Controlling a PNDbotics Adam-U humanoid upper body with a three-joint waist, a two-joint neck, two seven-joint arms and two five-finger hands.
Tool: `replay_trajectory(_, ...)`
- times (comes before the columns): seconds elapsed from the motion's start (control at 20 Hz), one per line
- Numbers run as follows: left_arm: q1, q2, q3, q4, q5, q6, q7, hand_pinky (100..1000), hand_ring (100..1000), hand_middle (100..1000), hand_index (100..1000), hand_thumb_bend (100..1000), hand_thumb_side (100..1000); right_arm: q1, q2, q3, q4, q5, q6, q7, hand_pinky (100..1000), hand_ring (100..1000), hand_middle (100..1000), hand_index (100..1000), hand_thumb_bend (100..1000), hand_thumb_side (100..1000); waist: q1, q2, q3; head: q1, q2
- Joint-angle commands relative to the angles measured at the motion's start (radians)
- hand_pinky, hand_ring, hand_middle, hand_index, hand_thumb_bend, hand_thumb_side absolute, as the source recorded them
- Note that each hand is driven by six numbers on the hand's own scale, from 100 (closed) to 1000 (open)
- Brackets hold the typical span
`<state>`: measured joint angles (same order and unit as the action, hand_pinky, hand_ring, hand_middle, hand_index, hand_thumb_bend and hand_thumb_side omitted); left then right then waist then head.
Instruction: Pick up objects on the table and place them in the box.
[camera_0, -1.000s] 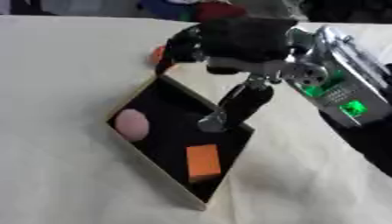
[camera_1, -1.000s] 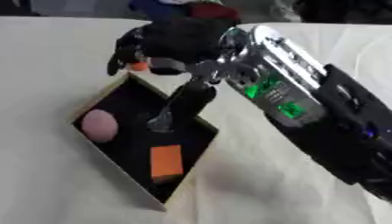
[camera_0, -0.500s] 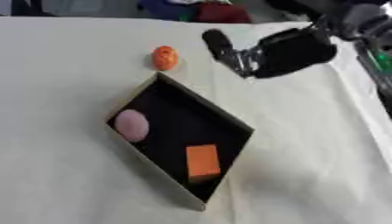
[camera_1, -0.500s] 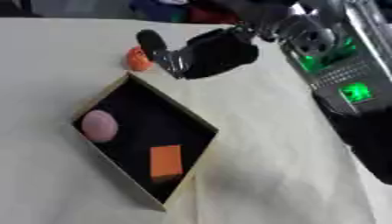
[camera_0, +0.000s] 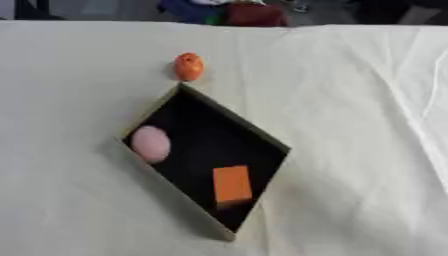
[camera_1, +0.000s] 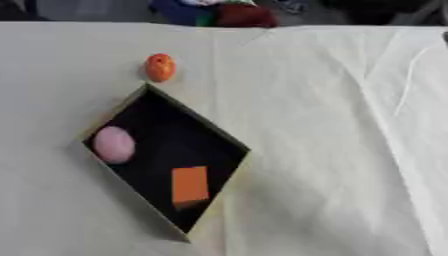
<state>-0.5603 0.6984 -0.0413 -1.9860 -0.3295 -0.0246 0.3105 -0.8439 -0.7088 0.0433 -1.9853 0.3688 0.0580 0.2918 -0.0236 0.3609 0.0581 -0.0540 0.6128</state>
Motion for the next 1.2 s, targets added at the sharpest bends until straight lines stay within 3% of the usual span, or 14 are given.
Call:
replay_trajectory(0.05,-0.040,0.086,-0.022,-0.010,-0.022,0.043,-0.031,600,664,720,694,100,811,0.013,-0.038,-0.074,-0.015,-0.050,-0.006,-0.047,864,834,679,776,115,660,0.004,-0.019,-0.009,0.014,-0.008)
replay_trajectory(0.45,-0.171,0.125,-0.137,0.111,-0.096,0.132,-0.143,603,669,715,722,100,823,0.080,-0.055,-0.124,-0.015,-0.163,-0.017,-0.160,866,832,674,772,108,662,0.012,-0.028,-0.056,0.054,-0.002)
replay_trajectory(0.85,-0.318,0.072,-0.250,0.314,-0.219,0.121,-0.268,606,675,711,759,100,832,0.100,-0.070,-0.101,-0.015,-0.258,-0.031,-0.285,866,830,671,770,103,668,0.024,-0.036,-0.083,0.072,0.001)
replay_trajectory(1.2,-0.404,-0.010,-0.266,0.498,-0.332,0.074,-0.381,611,682,716,776,100,838,0.109,-0.071,-0.058,-0.015,-0.249,-0.033,-0.398,866,830,671,769,100,676,0.028,-0.035,-0.097,0.075,0.000)
